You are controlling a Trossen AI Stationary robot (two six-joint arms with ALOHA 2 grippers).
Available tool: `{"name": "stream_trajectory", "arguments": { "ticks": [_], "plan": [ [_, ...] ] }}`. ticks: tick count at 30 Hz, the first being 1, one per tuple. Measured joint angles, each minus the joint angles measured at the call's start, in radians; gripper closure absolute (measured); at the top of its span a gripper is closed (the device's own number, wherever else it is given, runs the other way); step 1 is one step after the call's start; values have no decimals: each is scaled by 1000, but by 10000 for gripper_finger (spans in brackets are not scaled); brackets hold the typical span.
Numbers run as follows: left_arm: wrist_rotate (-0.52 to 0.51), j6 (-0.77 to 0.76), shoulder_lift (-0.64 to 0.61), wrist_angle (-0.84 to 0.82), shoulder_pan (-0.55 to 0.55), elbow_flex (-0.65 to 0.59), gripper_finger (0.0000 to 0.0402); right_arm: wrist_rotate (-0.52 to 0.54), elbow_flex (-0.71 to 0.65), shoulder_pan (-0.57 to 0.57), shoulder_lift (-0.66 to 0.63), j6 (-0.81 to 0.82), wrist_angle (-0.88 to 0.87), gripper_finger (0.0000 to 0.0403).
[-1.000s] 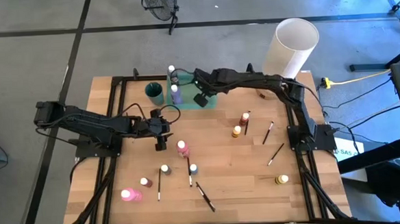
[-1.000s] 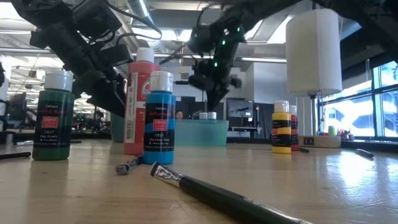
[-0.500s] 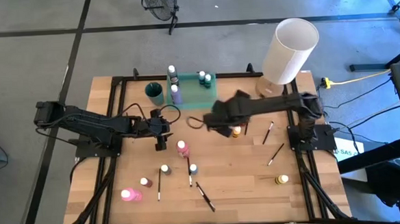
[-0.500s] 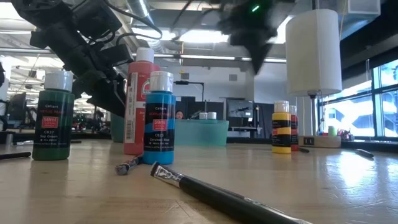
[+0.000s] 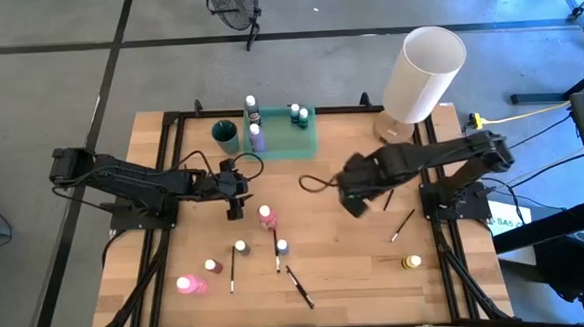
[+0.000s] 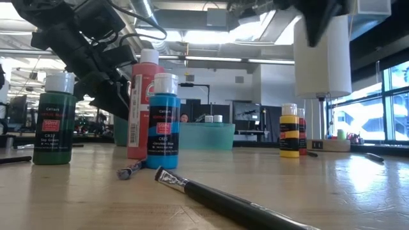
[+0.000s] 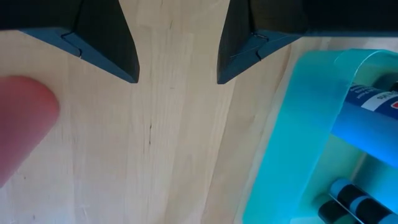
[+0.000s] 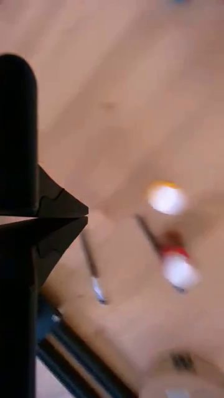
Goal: Pick & Place Paint Supplies
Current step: Put the silver paintbrush into the green cup
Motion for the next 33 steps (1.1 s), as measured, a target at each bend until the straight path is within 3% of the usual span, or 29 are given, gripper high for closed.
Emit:
{"name": "stream_trajectory", "arguments": {
  "ticks": [5,8,14,21,33],
  "plan": [
    [0,0,0,-2,0,0,190,-177,-180,51,-91,-193,-10,403],
    [1,0,0,-2,0,0,190,-195,-274,71,-124,-288,-8,403],
    [1,0,0,-3,0,0,190,-196,-399,101,-125,-120,17,403],
    [1,0,0,-1,0,0,190,-333,-496,129,-121,-328,110,403],
    [1,0,0,0,0,0,190,-345,-522,163,-121,-240,275,381]
  ]
}}
